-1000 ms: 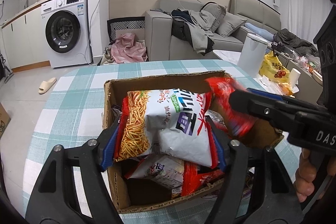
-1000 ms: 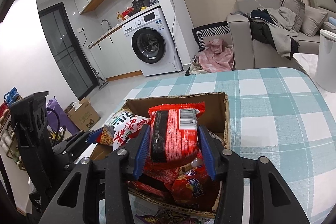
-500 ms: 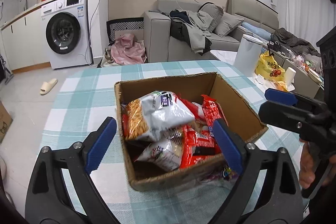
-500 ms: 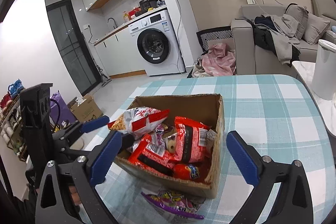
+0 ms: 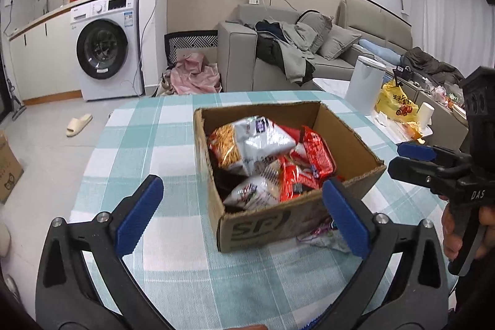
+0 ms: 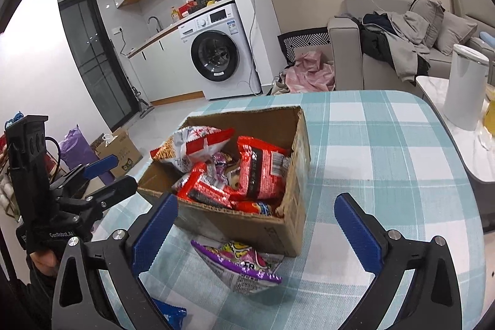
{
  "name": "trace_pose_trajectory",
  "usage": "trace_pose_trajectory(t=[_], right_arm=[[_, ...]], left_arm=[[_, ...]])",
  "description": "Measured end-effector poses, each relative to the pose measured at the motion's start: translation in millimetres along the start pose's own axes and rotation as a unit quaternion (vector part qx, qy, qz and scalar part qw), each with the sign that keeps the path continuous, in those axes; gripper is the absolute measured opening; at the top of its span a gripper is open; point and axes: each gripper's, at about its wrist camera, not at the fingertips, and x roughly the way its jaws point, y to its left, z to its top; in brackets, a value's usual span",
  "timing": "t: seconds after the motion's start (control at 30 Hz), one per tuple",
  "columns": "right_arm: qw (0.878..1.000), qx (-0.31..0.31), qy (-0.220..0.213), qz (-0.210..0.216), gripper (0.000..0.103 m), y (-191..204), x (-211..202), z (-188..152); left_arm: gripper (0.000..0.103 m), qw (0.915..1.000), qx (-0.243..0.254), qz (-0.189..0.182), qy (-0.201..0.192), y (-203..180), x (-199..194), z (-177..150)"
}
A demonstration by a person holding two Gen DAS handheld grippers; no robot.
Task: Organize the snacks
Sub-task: 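Move left tool to the blue cookie packet while right tool approaches purple snack bag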
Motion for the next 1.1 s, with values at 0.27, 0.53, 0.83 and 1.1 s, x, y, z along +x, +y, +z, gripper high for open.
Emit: trace_pose_trajectory(t=[0.27, 0.53, 0.83, 1.1], right_arm=[[1.000, 0.009, 0.012, -0.003, 0.103, -4, -2, -22], [0.999, -0.007, 0.040, -0.009, 0.103, -3, -4, -42], [0.998, -0.024, 0.052, 0.002, 0.103, 6, -7, -48], [0.995, -0.054, 0.086, -0.006, 0.103, 14, -2, -59]], left_arm=[[0.102, 0.9998, 0.013, -0.010, 0.013, -9, -9, -17], [0.102, 0.9991, 0.022, -0.022, 0.028, -22, -20, -46], [0.102, 0.9982, 0.033, -0.024, 0.045, -28, -28, -67], [0.102, 0.9970, 0.036, -0.025, 0.064, -26, -33, -85]])
